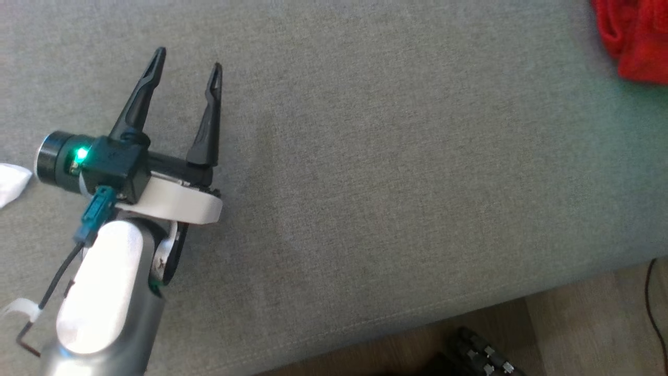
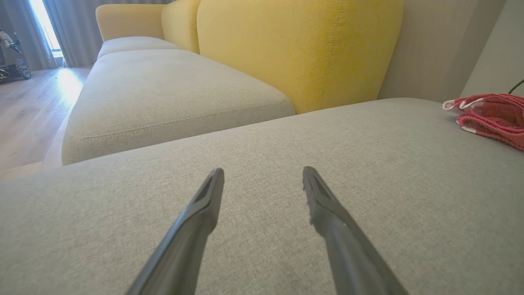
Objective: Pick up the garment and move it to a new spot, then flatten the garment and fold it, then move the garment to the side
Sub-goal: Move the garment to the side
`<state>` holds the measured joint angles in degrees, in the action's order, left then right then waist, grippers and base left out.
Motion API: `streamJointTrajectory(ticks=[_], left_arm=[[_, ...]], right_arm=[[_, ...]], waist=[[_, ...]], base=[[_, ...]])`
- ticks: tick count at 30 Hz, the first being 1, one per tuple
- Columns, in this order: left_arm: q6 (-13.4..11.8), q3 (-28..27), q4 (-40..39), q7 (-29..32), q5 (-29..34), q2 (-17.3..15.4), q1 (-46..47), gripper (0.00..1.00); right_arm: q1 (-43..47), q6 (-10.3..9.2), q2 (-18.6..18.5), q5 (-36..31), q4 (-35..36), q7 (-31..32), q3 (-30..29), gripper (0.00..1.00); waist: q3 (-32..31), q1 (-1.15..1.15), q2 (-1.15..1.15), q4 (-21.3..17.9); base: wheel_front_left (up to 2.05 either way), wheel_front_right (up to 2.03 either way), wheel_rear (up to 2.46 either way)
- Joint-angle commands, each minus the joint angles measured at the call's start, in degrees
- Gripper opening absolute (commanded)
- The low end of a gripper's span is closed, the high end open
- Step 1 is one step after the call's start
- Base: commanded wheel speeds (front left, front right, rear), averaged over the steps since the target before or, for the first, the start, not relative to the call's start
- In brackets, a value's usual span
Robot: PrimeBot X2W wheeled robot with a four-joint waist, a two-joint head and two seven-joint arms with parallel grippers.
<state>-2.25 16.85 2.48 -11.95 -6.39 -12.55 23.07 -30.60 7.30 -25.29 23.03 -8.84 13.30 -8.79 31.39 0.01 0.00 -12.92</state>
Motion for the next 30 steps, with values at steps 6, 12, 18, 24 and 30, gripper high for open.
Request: streamJointTrajectory(ticks=[6,12,18,24,30], left_arm=[[-1.4,-2.1,-0.6,-0.8,-1.6,-1.0,-1.7,1.0],[-2.6,-2.8,0.1,-1.3,-2.9,-0.3,-4.4,1.0],[-3.7,-3.7,1.1,-1.9,-4.5,0.6,-6.9,1.0],[-5.1,-4.8,1.6,-2.4,-5.8,1.4,-10.3,1.0],[-6.1,-5.5,1.8,-2.7,-6.4,1.2,-14.1,1.0]], right_arm=[[7.8,0.19,6.1,-2.3,9.2,-2.2,1.3,1.0],[14.1,0.19,13.4,-4.3,15.0,-4.4,6.2,1.0],[18.2,0.19,18.2,-6.0,16.2,-7.1,10.3,1.0],[21.1,0.19,19.2,-7.4,15.8,-8.2,12.4,1.0],[23.7,0.19,19.3,-8.8,15.4,-8.5,11.9,1.0]], waist=[[-4.3,-0.01,0.0,0.2],[-8.5,-0.01,0.0,1.8],[-12.5,-0.01,0.0,5.1],[-15.9,-0.01,0.0,9.0],[-19.3,-0.01,0.0,12.7]], base=[[0.0,0.0,0.0],[0.0,0.0,0.0],[0.0,0.0,0.0],[0.0,0.0,0.0],[0.0,0.0,0.0]])
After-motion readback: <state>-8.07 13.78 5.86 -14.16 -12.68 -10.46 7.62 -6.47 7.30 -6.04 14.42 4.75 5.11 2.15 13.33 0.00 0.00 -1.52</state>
